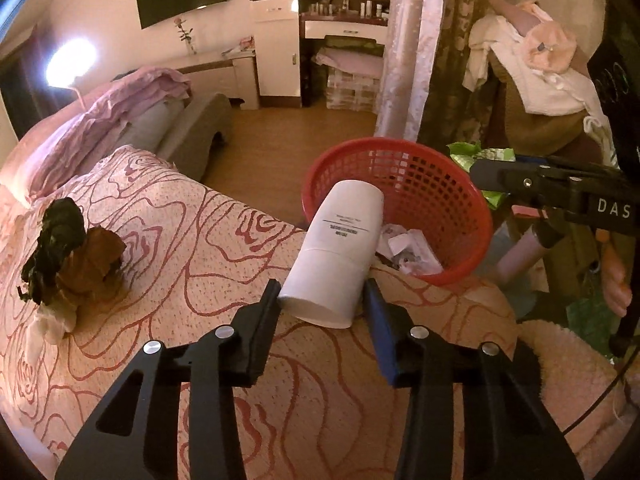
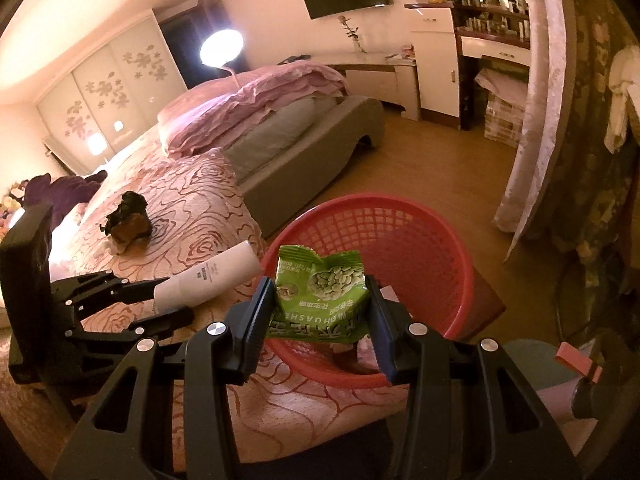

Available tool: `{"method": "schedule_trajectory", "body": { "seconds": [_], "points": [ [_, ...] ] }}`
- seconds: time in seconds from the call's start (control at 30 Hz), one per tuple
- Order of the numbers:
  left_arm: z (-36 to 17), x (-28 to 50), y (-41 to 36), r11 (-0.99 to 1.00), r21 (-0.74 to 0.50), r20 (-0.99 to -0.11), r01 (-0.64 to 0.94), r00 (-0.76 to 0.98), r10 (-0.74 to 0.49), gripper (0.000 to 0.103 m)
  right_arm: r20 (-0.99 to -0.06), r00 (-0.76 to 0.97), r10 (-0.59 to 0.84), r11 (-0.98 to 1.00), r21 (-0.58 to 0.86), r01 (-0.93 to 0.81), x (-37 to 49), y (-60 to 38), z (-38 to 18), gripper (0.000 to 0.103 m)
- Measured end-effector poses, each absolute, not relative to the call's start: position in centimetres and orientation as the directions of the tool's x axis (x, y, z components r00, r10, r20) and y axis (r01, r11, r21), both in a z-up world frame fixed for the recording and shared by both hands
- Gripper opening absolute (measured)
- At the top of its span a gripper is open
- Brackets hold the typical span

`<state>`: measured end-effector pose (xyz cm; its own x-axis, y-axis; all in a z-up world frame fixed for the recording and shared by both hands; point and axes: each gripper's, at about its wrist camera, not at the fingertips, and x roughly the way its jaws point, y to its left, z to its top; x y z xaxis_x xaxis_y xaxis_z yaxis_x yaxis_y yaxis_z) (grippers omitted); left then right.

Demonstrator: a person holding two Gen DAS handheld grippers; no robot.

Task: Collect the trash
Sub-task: 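Lower the green packet into the red basket and open the right gripper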

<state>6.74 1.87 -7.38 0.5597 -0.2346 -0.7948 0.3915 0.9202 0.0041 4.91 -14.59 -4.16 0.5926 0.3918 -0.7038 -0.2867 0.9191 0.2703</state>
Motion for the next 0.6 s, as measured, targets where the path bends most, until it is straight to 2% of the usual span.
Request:
{"method": "schedule_trajectory", "body": {
  "seconds": [0.6],
  "points": [
    [-7.4,8.0,-2.4,0.897,0.075,-0.807,0.435,0.555,-0.202,0.039,-0.724,0.582,0.370,0.929,0.289,-0.231,6.2,-16.5,-5.9,0.044]
  ]
}}
